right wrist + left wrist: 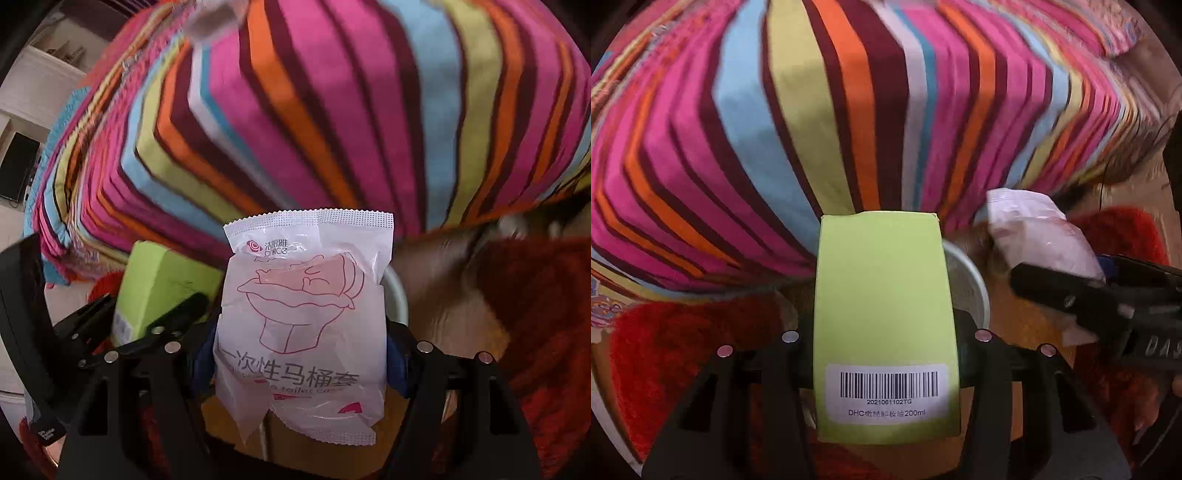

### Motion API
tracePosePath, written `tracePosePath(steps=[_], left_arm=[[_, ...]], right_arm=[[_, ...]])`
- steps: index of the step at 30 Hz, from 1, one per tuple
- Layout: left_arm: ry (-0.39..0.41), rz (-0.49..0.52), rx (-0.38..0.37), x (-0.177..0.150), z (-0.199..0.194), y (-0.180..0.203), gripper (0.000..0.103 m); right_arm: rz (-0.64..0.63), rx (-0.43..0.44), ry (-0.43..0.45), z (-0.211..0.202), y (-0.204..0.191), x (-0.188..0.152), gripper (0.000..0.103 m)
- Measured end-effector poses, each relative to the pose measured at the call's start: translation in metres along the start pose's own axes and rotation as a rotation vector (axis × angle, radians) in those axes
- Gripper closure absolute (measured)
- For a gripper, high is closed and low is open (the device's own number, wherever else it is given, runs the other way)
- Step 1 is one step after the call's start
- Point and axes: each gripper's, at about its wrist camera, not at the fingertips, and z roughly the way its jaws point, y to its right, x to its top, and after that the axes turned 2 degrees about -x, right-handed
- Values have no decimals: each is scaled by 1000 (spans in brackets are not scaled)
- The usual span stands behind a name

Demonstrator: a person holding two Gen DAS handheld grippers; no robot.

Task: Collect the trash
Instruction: 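Carry packet and green box over the wastebasket and open both tools to drop them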

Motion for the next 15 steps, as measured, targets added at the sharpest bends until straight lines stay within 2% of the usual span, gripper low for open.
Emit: tracePosePath(steps=[3,6,15], left_arm=[[-94,-9,-7,-3,22,-2,55],[-154,-18,-25,-6,36,-3,55],[-277,-50,-41,-8,70,-3,55]], right_arm=[[31,5,-64,12,6,-2,34],[87,22,-123,24,15,-4,34],[199,34,-242,57,29,-15,34]])
